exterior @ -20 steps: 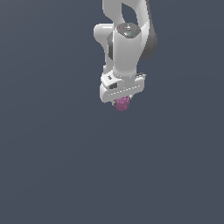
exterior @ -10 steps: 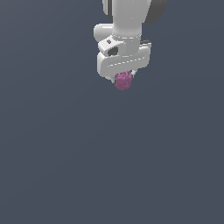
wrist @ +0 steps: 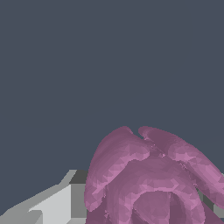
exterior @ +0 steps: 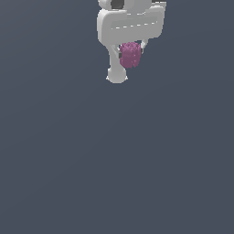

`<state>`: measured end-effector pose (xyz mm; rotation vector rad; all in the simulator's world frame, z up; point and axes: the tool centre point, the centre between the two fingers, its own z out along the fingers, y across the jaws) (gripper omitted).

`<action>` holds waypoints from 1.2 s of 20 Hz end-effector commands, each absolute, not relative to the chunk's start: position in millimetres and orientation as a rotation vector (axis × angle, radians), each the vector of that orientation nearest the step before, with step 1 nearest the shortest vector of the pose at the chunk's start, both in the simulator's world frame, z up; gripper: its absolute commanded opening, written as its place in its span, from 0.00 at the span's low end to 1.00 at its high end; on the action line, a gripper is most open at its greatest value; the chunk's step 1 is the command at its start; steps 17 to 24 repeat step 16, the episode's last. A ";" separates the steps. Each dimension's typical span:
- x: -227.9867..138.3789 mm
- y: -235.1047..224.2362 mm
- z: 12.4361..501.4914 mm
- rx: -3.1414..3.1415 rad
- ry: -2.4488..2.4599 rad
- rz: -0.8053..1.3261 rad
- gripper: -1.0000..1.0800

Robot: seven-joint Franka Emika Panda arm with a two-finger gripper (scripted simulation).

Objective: Pick up the object and move it to a goal position.

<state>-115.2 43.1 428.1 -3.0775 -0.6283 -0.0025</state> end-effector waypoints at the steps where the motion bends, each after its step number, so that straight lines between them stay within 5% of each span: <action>1: -119.2 42.6 449.6 -3.078 -0.628 0.000 0.00; 11: -125.2 41.9 499.6 -3.078 -0.627 0.000 0.00; 24: -125.7 41.8 505.5 -3.078 -0.627 0.000 0.00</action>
